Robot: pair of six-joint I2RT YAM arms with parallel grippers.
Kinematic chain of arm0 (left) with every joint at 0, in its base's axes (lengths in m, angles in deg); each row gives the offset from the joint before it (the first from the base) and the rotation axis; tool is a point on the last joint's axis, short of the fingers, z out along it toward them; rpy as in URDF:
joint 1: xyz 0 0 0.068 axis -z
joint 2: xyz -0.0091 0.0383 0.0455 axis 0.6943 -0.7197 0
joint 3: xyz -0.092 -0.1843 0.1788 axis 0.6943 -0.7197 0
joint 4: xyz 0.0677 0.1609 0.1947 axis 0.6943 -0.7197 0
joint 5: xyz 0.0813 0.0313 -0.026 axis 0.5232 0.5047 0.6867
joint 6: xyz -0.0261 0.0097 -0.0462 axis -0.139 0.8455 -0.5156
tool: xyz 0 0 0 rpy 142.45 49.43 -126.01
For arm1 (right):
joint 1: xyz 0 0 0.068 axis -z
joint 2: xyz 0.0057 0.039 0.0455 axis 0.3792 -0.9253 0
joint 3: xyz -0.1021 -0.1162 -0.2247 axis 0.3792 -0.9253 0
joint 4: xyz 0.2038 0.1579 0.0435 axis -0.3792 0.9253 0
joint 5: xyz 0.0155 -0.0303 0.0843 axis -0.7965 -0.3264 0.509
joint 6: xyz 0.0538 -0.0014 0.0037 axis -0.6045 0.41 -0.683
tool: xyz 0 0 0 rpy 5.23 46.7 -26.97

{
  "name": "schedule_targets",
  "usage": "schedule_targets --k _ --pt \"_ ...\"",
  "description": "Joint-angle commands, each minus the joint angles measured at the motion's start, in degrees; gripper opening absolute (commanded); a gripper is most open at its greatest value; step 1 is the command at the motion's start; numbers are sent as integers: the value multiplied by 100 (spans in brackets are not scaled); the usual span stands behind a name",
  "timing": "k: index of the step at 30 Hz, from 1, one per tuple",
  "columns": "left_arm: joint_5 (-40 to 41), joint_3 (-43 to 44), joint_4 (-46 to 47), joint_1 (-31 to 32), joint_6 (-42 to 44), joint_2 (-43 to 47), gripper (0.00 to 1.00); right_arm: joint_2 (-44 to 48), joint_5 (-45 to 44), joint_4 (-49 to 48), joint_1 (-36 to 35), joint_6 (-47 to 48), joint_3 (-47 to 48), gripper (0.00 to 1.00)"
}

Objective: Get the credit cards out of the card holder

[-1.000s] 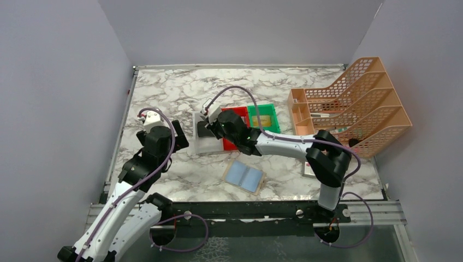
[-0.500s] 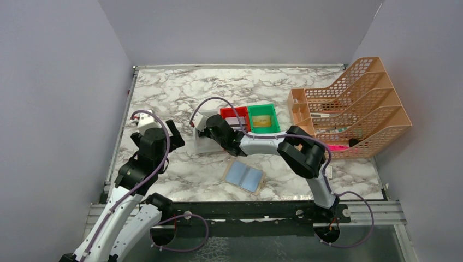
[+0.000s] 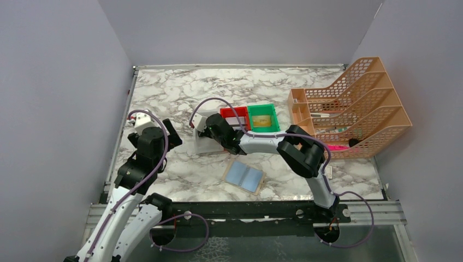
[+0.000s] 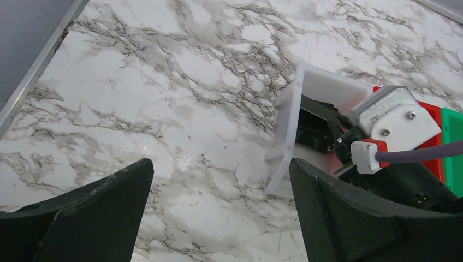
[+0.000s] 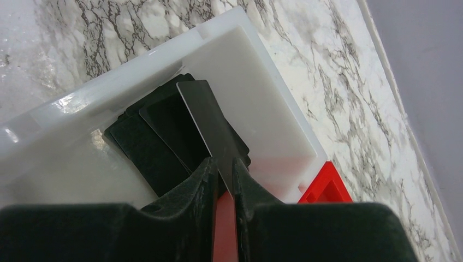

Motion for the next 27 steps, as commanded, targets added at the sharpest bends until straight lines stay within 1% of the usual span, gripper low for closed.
schedule_targets --k 1,8,10,12,15,19,20,23,24,27 --pt "-101 -26 44 -54 71 -21 99 96 135 59 7 -84 -48 21" --pt "-198 -36 80 -59 97 -63 99 38 -457 -115 -1 -21 -65 21" --pt "-215 -42 77 -54 110 -80 99 84 -699 -242 4 -184 -134 21" --pt "-214 -44 77 -57 109 -103 99 290 -740 -313 -1 -494 -264 22" --pt "-229 -44 82 -63 109 -123 99 955 -445 -230 -1 -1259 -534 22" --pt "-263 -53 87 -66 118 -154 99 2194 111 -342 1 -2411 -1274 25" --pt "-270 -53 92 -66 123 -157 99 2491 184 -409 -1 -2676 -1506 26" --pt "-277 -53 94 -68 131 -149 99 3332 46 -496 -1 -3732 -2289 39" --pt "-287 -60 96 -69 131 -148 99 3548 -48 -390 4 -4133 -2510 42" --pt "-331 -77 116 -69 134 -144 99 3927 -57 302 -1 -5031 -2939 43"
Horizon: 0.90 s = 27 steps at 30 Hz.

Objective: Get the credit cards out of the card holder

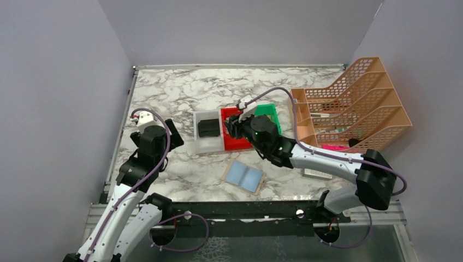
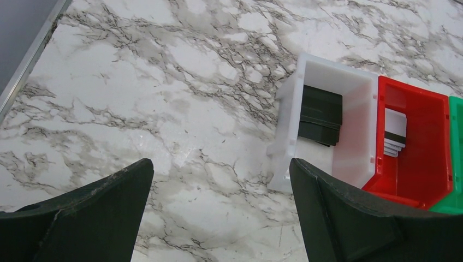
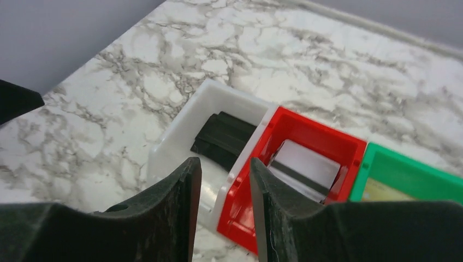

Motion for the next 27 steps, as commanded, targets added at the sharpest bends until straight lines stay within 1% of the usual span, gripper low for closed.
schedule_targets --k 1,2,4,7,10,16,21,25,27 --pt "-178 -64 111 -36 95 13 99 305 -53 981 -3 -2057 -652 43" --pt "-197 -68 122 -35 97 6 99 337 -47 1302 -3 -2436 -710 43" --pt "-251 -69 149 -33 119 -19 99 389 408 1622 -3 -2730 -877 43" --pt "-305 -74 156 -36 131 -75 99 488 882 1701 -7 -3196 -1284 42" --pt "-349 -77 167 -35 146 -96 99 464 1230 1557 -53 -3574 -1698 42" --pt "-377 -93 183 -35 165 -147 99 182 1034 1793 -246 -4051 -1820 42" --pt "-398 -95 190 -29 169 -212 99 -119 904 1839 -349 -4071 -1711 43" --pt "-405 -104 190 -32 183 -214 99 -473 676 2203 -392 -4041 -1423 44" --pt "-412 -104 192 -36 186 -215 99 -583 628 2229 -404 -4037 -1365 44"
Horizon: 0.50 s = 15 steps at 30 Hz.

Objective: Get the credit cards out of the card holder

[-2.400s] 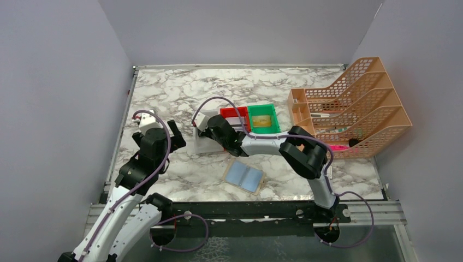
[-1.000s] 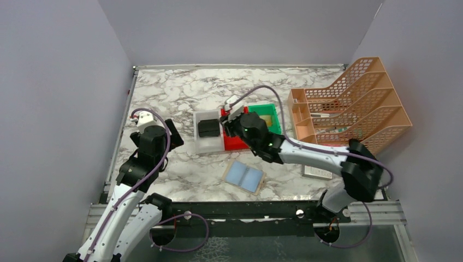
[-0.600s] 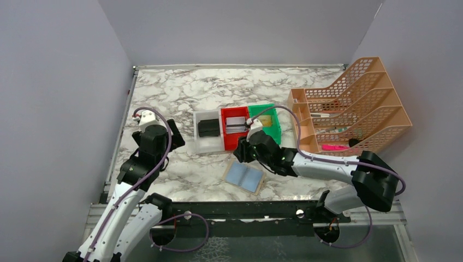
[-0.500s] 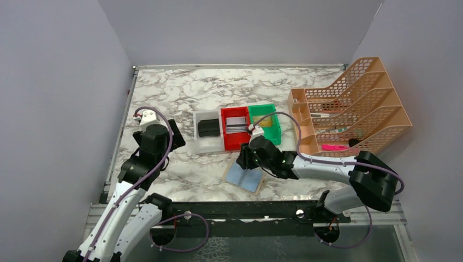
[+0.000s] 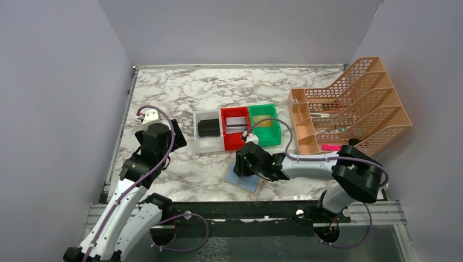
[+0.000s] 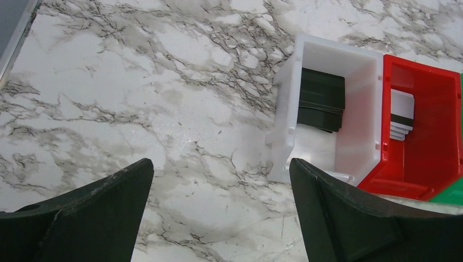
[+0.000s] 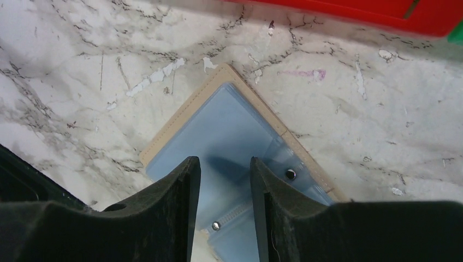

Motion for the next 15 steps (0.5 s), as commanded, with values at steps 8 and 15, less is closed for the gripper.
schedule_targets --k 8,15 --pt "-169 -69 166 -33 99 8 99 -843 -200 349 -232 441 556 42" --pt "-201 -73 178 -36 114 22 99 -679 422 -386 -450 1741 271 41"
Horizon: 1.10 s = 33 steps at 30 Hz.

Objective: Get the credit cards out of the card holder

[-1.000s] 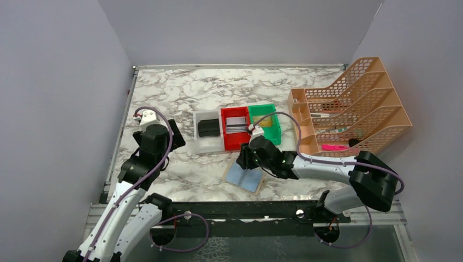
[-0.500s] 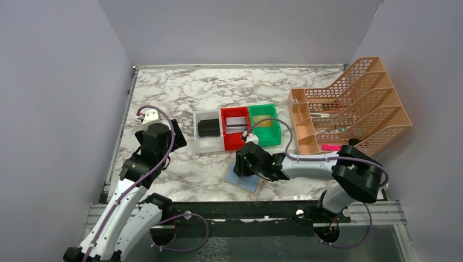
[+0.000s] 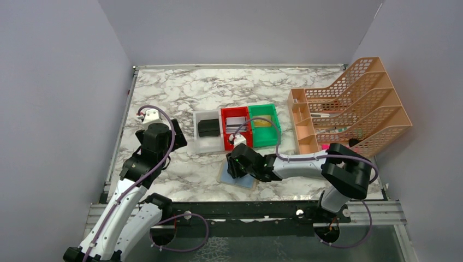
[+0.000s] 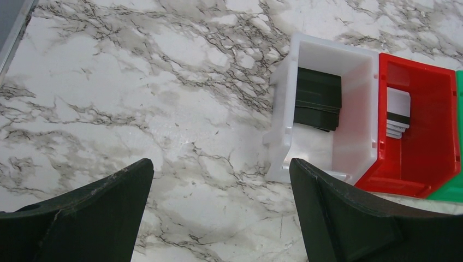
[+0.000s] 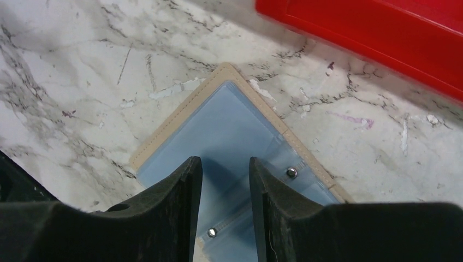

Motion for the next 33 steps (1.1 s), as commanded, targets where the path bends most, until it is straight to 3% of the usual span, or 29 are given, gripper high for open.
schedule_targets --k 1,13,18,22,23,24,29,33 --pt "-150 -69 133 -36 71 32 99 -3 632 -306 -157 976 -362 41" --pt "-198 -82 157 -33 81 75 99 476 1081 -149 -258 2032 -609 41" --pt "-194 -93 157 -36 88 78 99 696 -269 342 -272 1120 -360 44" --pt "-202 -91 171 -36 89 73 99 859 -601 395 -270 384 -164 48" --pt "-209 -93 170 -36 92 69 99 847 -632 404 -274 240 -94 68" --pt "-210 -93 165 -36 88 69 99 782 -684 470 -274 115 -4 76" --pt "-223 -93 171 -36 102 69 99 253 -1028 1020 -287 -532 599 75" --pt "-240 -93 178 -35 112 76 99 -200 -1945 1941 -405 -1553 1063 75"
